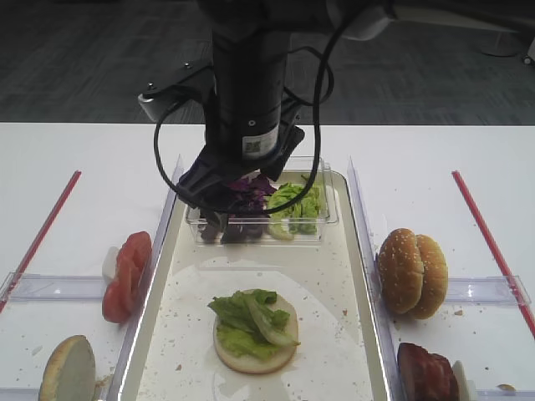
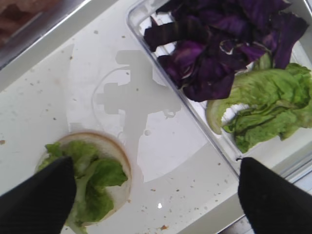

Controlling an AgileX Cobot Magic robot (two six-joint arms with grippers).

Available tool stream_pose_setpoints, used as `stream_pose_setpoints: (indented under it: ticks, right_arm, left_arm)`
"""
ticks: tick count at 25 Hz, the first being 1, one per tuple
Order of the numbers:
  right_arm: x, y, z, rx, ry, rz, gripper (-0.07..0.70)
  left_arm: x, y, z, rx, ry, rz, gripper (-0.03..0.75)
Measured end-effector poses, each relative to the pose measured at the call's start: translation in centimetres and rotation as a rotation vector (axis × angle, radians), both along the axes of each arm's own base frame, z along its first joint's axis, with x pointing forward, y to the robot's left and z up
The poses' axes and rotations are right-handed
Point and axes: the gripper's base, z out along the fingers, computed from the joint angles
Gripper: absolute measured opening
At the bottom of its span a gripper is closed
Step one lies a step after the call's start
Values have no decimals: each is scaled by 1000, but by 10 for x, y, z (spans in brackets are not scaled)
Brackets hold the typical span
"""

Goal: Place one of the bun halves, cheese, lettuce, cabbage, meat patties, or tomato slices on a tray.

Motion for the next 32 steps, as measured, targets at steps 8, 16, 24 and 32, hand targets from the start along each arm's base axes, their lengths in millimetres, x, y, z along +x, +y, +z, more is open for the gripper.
stream_pose_setpoints:
  ticks: [8, 16, 24, 32]
  right_arm:
    - [38, -47, 0, -9, -7, -150, 683]
    - [81, -122, 0, -9, -6, -352, 678]
    - [108, -205, 0, 36, 20, -584, 659]
    - [116, -264, 0, 42, 20, -735, 630]
  left_arm:
    - [0, 0, 0, 0, 0, 0, 534]
    - [0, 0, 0, 0, 0, 0, 534]
    - [0, 0, 0, 0, 0, 0, 534]
    - [0, 0, 0, 0, 0, 0, 534]
